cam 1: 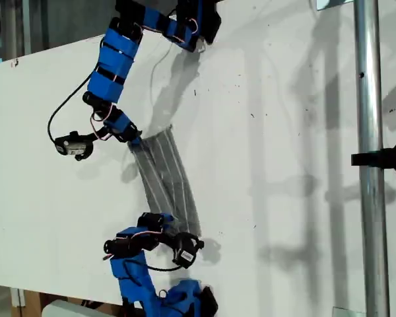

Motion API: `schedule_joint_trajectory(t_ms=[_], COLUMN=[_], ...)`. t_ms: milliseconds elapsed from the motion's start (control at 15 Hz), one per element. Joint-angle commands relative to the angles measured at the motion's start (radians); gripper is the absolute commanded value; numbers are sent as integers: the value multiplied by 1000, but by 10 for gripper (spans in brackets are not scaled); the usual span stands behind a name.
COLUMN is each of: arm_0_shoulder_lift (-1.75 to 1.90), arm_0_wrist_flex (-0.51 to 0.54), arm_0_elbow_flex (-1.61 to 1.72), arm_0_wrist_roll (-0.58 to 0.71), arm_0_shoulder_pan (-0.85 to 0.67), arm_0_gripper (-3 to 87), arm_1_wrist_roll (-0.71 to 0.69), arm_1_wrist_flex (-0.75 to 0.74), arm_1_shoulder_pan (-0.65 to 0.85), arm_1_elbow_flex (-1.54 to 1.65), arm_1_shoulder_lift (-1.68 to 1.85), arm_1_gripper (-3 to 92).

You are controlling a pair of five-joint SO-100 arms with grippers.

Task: Grasp corners of a towel and fold twice.

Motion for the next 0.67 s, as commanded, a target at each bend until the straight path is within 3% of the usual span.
schedule_joint_trajectory(t_ms=[0,267,600], arm_0_shoulder_lift=[143,284,247], arm_0_wrist_flex=[21,-8,-279], arm_0_elbow_flex=[12,190,494], arm_0_wrist_roll=[87,103,-28], arm_0_shoulder_pan=[-133,-201,-110], arm_0_gripper=[-29,-29,-18], arm_1_wrist_roll=[-34,-26,48], arm_1_wrist_flex=[-61,-100,-95], arm_1_shoulder_pan=[84,71,8], arm_1_elbow_flex=[-179,-84,95], arm_1_shoulder_lift=[-12,124,-17], arm_1_gripper=[-2,-2,-2])
